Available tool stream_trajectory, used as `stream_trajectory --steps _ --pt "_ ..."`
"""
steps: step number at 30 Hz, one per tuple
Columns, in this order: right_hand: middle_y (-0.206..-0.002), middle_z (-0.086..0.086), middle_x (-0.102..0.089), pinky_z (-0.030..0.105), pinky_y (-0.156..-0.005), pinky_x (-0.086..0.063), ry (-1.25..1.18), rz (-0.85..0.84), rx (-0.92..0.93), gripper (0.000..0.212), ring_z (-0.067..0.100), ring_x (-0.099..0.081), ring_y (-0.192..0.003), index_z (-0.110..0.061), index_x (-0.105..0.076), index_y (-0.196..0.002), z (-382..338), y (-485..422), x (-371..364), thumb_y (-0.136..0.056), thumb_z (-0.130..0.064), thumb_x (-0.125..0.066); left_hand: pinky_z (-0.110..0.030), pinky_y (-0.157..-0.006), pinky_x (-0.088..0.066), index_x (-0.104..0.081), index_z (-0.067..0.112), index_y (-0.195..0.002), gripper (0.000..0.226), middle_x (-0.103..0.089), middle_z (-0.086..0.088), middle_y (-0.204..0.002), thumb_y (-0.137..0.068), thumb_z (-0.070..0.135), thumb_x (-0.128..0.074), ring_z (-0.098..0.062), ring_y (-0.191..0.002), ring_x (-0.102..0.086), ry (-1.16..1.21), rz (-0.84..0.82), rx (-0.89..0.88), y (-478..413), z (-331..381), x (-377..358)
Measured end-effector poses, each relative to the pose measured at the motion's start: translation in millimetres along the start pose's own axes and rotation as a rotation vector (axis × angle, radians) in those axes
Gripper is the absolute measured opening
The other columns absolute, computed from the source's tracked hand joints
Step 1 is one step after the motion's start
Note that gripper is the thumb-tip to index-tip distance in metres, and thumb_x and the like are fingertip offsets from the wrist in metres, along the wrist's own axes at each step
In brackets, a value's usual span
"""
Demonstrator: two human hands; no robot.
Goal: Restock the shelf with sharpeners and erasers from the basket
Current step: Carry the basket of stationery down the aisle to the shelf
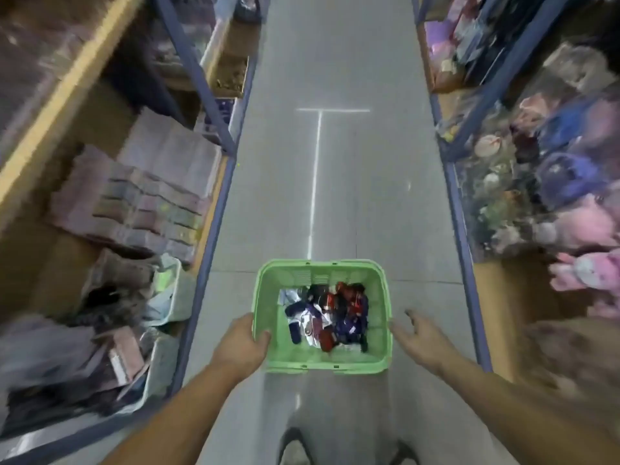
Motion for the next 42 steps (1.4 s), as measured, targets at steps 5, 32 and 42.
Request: stream_trajectory --steps 5,32,42 --pt "-0.133 0.002 -0.059 0.032 -0.099 -0.047 -0.106 0.009 0.057 0.042 0.026 -0.061 -0.115 -0.021 -0.048 -0.136 35 -107 -54 -0.101 -0.043 -0.056 -0.041 -0.106 -0.041 -0.039 0.006 -0.149 0.058 -0.05 -0.022 -0.143 -0.102 0.036 -0.054 -0.04 -0.132 -0.05 0.067 0.062 0.069 -122 -59 -76" --pt "-0.075 0.009 -0.054 0.032 -0.05 -0.037 -0.149 0.365 0.03 0.029 0.024 -0.05 -0.061 -0.008 -0.046 -0.1 -5 13 46 -0.108 -0.035 -0.041 -0.046 -0.064 -0.043 -0.045 0.008 -0.078 0.041 -0.053 -0.014 -0.067 -0.106 0.037 -0.045 -0.04 -0.069 -0.053 0.216 0.505 -0.005 -1 -2 20" --pt "-0.094 0.002 -0.059 0.03 -0.058 -0.049 -0.206 0.383 0.207 0.016 0.017 -0.06 -0.074 -0.017 -0.047 -0.119 -131 223 276 -0.103 -0.015 -0.051 -0.044 -0.072 -0.039 -0.051 0.001 -0.104 0.022 -0.059 -0.024 -0.093 -0.106 0.023 -0.046 -0.045 -0.089 -0.059 0.166 0.514 -0.114 207 160 205"
Point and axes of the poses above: each hand's wrist, its own y-axis away from the middle knuckle, its own x-axis out of the back of the hand, z = x × y, the point moved 2 cm from there along -y, towards the middle knuckle
